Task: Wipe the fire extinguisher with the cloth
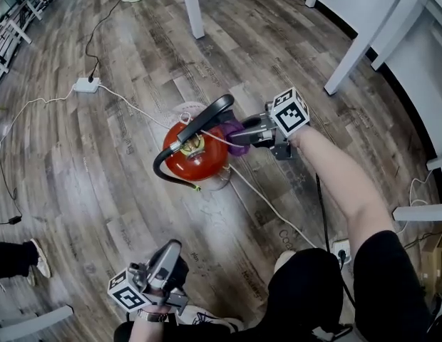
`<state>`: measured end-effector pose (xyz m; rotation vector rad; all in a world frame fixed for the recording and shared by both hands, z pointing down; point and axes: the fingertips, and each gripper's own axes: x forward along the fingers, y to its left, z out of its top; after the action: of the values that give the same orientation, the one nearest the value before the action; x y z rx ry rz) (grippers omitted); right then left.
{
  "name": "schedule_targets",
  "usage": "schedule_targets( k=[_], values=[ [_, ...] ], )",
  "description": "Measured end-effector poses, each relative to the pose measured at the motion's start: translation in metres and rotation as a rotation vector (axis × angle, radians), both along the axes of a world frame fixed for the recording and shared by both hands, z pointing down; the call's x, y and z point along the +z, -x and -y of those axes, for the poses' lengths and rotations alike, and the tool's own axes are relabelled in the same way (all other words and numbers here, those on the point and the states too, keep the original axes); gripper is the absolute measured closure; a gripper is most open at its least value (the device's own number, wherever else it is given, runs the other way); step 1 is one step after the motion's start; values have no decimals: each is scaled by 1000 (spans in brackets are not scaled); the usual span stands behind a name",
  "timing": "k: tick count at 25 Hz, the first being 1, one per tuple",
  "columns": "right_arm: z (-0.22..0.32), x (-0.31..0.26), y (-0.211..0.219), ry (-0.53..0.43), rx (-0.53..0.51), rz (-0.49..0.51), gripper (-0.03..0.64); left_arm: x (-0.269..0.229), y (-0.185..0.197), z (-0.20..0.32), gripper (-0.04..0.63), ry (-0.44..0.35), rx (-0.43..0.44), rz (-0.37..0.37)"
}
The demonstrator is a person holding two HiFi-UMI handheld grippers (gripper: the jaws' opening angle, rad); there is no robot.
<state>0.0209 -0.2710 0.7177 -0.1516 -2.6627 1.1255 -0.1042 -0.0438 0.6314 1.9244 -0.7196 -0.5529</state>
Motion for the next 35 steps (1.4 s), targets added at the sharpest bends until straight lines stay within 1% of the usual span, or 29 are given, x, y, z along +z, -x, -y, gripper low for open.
schedule_targets(
  k=[3, 6, 8, 9, 11, 12, 13, 15, 17, 20, 23, 26, 29, 31, 33, 34, 35],
  values=[
    [-2, 34, 2, 63, 94, -17, 546, -2, 1, -6, 598, -9, 0, 23],
    [-8, 84, 0, 166, 231, -67, 546, -1, 2, -10, 598, -14, -6, 42],
    [-17, 122, -5, 224, 314, -152, 546, -3, 3, -12, 598, -19, -10, 48],
    [-24, 143, -8, 243, 340, -217, 546, -4, 4, -12, 598, -22, -11, 50],
    [-43, 186, -12, 261, 350, -360, 546, -4, 4, -13, 598, -24, -9, 54],
    [-54, 205, -13, 269, 343, -416, 546, -3, 3, -14, 598, -24, -6, 55],
    [-66, 220, -13, 281, 336, -453, 546, -2, 2, -14, 598, -22, -2, 57],
    [-84, 234, -14, 313, 319, -472, 545, 1, 0, -15, 598, -20, 4, 63],
    [-92, 227, -14, 324, 299, -440, 545, 1, 1, -15, 598, -20, 2, 67],
    [-88, 182, -12, 301, 310, -323, 546, -4, 3, -13, 598, -26, -1, 62],
    [-87, 112, -12, 258, 320, -168, 546, -11, -1, -8, 598, -47, 7, 47],
    [-88, 33, -15, 191, 325, -10, 546, -16, -12, 1, 597, -87, 38, 60],
    [-99, -41, -15, 130, 315, 108, 546, -29, -26, 12, 597, -148, 71, 84],
    [-112, -81, -13, 99, 287, 166, 546, -41, -33, 19, 596, -178, 84, 78],
    [-125, -118, -9, 67, 254, 220, 546, -53, -38, 27, 497, -185, 95, 54],
    [-131, -136, -6, 53, 236, 250, 546, -58, -41, 32, 471, -187, 104, 44],
    [-136, -153, -3, 41, 218, 281, 546, -65, -44, 37, 460, -193, 117, 41]
  ],
)
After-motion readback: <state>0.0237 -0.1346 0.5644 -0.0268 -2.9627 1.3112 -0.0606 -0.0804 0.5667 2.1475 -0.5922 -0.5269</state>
